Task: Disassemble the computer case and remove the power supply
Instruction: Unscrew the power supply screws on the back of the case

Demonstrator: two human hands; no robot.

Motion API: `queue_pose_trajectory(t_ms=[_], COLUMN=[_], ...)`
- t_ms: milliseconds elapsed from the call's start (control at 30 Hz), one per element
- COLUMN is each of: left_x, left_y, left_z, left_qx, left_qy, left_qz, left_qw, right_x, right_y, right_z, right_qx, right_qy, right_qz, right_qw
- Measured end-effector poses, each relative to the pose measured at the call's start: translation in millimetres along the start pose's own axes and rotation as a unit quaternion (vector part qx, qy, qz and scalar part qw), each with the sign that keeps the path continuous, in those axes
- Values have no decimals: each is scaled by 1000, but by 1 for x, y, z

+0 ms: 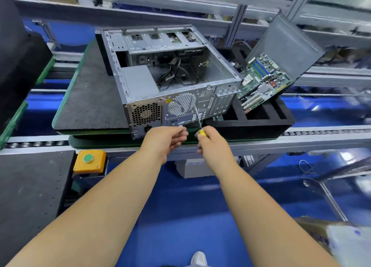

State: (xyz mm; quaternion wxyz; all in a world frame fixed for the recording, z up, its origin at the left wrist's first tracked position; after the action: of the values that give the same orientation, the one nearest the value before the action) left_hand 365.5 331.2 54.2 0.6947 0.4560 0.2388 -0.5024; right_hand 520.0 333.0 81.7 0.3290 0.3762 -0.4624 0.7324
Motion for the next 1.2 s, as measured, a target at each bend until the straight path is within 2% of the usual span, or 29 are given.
queue_pose_trajectory(t_ms=[100,333,700,867,1033,1200], left_x=[-13,-38,-75,-95,-120,-136], left_y=[22,78,180,229,247,249], left_z=[12,30,-7,-37,-59,-69], left_qx=[46,130,155,117,-8,-91], left_qy=[5,43,113,173,277,315], left_qz=[-45,-110,-214,-291,-389,-445], left_qw=[998,985,958,934,878,833], right_x=[14,35,36,31,6,-12], right_y=[-13,-58,-166,-231,-273,-283], right_z=[11,30,8,-26,-68,-116], right_qx=[-9,-27,10,-5,-9,35], right_qy=[-3,-121,-194,-214,-173,-136], right_qz=[-99,-162,-186,-126,-97,-86], right_qw=[995,979,963,968,980,986])
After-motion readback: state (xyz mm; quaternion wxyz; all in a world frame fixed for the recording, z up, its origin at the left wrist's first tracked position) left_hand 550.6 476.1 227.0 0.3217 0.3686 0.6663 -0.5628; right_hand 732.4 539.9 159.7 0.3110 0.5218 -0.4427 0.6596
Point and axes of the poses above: each hand's wrist, its own z-axis away from the middle knuckle, its own y-axis out of the palm, x = y × z, the point moved 7 cm from there along -z, towards the middle knuckle, and after that the axes turned 14 degrees about x, right-handed, at the moved point
